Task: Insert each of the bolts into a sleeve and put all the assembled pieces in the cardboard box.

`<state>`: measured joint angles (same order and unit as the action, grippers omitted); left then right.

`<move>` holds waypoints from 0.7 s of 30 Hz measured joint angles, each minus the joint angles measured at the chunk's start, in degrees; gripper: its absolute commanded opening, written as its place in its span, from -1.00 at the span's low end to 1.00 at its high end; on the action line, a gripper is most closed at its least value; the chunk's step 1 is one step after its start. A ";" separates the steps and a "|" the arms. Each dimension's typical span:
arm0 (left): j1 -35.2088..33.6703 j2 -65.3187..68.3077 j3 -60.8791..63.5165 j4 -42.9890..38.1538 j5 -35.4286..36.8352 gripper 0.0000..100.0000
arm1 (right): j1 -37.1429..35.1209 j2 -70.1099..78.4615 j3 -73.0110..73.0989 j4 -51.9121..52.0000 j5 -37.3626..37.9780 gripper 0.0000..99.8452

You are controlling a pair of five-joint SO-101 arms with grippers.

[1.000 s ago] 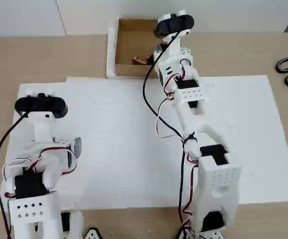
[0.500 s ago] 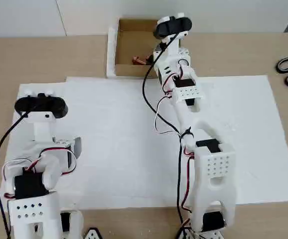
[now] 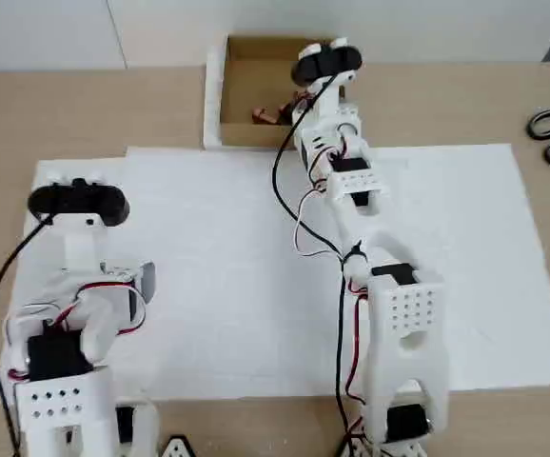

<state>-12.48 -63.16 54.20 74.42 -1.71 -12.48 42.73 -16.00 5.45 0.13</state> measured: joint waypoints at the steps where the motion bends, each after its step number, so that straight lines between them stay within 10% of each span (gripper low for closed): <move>1: 0.00 0.00 0.00 0.00 0.00 -0.56 | 0.09 0.00 0.00 0.00 0.00 -0.65; 21: 0.00 0.00 0.00 0.00 0.00 -0.56 | 0.09 0.00 -4.04 0.26 0.00 -0.41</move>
<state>-12.48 -63.16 54.20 74.42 -1.71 -12.40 42.73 -20.04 5.71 0.13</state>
